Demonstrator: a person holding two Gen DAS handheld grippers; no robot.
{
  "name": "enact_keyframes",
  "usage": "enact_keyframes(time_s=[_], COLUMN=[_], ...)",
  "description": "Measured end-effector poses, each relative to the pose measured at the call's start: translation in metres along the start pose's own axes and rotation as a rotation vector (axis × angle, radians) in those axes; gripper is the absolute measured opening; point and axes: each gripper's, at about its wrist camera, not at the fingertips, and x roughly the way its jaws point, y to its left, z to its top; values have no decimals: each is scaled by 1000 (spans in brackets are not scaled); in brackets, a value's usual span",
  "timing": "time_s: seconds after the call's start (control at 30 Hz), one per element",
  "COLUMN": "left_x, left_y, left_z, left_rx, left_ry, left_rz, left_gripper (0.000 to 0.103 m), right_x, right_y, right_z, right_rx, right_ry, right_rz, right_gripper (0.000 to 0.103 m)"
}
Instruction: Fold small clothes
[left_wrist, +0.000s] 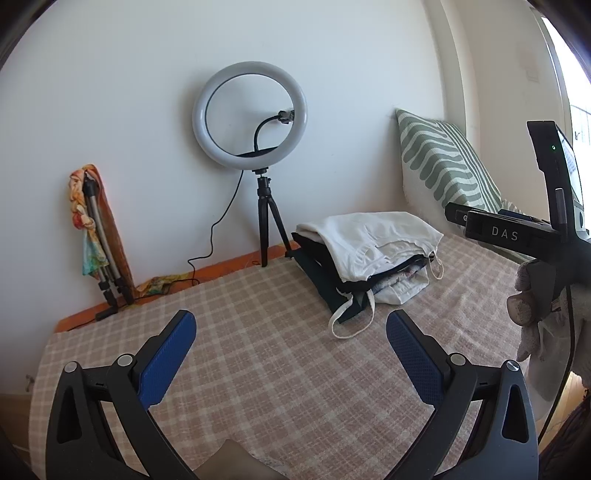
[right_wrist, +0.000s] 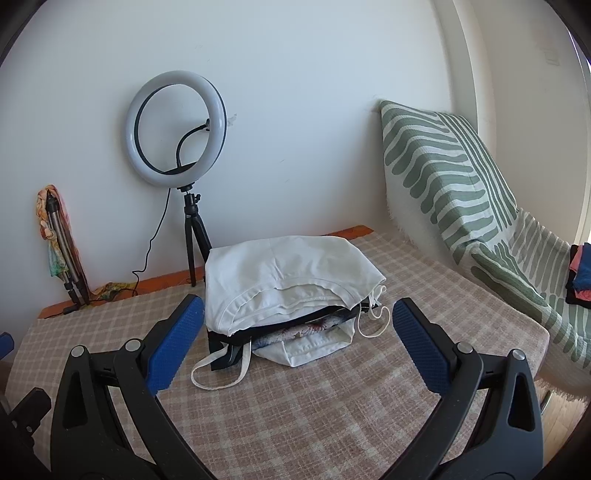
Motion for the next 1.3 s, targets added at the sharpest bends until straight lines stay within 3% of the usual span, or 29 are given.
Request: enact_keyframes(time_s=[1.3], left_x=[1], left_y=[-1], left_z=[-1], left_rx=[-2], left_ry=[11], left_rz=[-3], left_gripper=[103], right_x=[1], right_y=[1], right_z=[-3], right_rx=[5], right_ry=[13], right_rz=[14], right_gripper=[103])
